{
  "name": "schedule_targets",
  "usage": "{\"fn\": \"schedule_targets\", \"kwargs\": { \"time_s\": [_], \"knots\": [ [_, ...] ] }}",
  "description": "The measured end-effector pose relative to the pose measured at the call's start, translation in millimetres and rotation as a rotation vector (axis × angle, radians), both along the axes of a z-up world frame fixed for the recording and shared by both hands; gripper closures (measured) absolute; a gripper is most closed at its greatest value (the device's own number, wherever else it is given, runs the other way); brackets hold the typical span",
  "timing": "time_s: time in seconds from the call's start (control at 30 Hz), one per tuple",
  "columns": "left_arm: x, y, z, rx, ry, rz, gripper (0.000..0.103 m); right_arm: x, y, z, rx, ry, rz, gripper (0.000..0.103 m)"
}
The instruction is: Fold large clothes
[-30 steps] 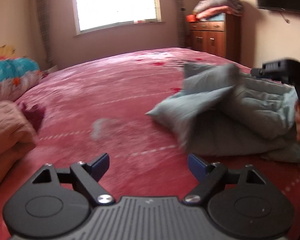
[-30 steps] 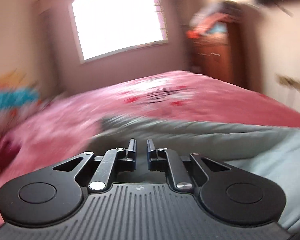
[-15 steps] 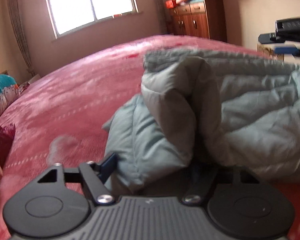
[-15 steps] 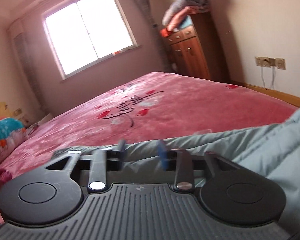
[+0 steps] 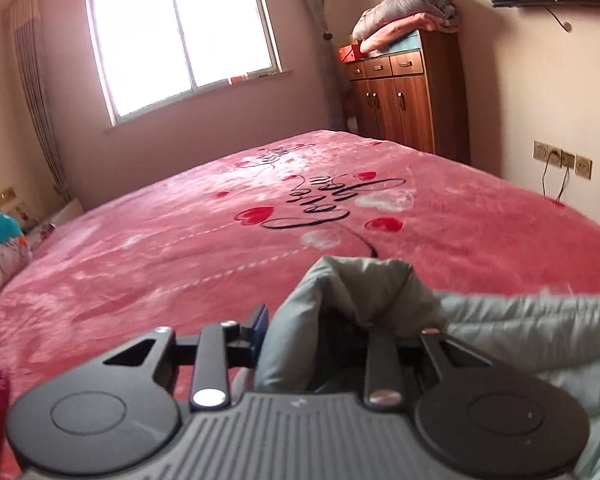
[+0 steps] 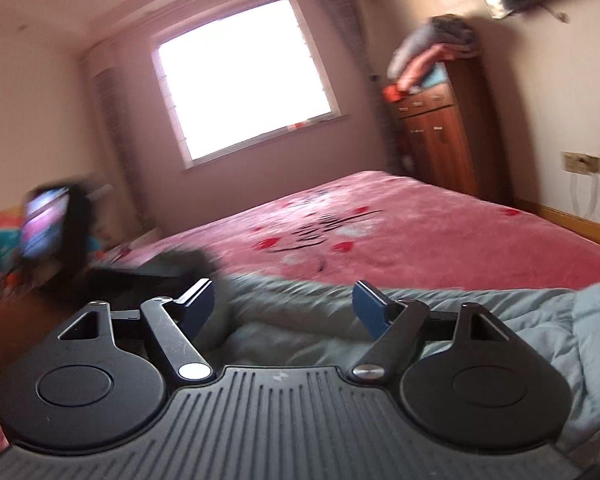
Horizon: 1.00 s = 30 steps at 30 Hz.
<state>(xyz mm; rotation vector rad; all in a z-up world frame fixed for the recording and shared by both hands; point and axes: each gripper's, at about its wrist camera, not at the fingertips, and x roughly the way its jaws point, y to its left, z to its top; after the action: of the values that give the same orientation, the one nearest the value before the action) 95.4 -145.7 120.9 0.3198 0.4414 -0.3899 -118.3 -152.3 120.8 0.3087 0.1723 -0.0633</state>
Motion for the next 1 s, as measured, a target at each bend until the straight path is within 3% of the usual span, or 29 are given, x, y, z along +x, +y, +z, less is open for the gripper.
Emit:
{"fn": "schedule_targets", "kwargs": {
  "time_s": [0.1,0.17,0.27,0.37,0.43,0.47,0.5,0.57,0.67,0.8,1.0],
  "knots": [
    [19.4,-22.7,2.2,0.021,-0.027,-0.010,0.076,4.6,3.8,-3.5,-0.024,0.041,0.029,0.004],
    [32.9,-34.9,7.9,-0.006,-0.017,-0.005,0.076,8.7,0.3,-6.5,-0.003,0.067,0.052,0.003],
    [52.7,-58.9,20.9,0.023,-0.078,-0.005,0.076,14.9,-5.8,-9.6,0.042,0.104,0.088,0.003],
    [73.4,-75.6,39.7,0.003,-0.124,0.015,0.074,21.2,-7.9,-12.6,0.069,0.138,0.121,0.003],
    [80.6,-80.4,42.4,-0.003,-0.140,0.021,0.050,30.8,-8.7,-16.7,0.074,0.176,0.145,0.002],
    [83.0,-82.1,38.4,0.011,-0.117,0.010,0.029,37.0,-7.6,-20.3,0.064,0.213,0.142,0.002],
    [84.2,-83.6,33.2,0.031,-0.103,0.005,0.025,42.6,-6.0,-23.1,0.053,0.253,0.136,0.002],
    [77.9,-82.1,20.4,0.076,-0.097,-0.022,0.025,53.8,-5.2,-29.3,0.032,0.322,0.112,0.002],
    [66.2,-67.4,11.8,0.084,-0.070,-0.050,0.025,61.6,-6.3,-34.9,-0.002,0.376,0.063,0.002],
    [52.0,-27.6,25.2,-0.006,-0.017,-0.061,0.024,67.6,-8.9,-37.3,-0.031,0.388,0.000,0.001],
    [22.5,52.7,39.2,-0.070,0.000,0.010,0.023,81.6,-7.3,-42.6,-0.065,0.400,-0.112,0.001]
  ]
}}
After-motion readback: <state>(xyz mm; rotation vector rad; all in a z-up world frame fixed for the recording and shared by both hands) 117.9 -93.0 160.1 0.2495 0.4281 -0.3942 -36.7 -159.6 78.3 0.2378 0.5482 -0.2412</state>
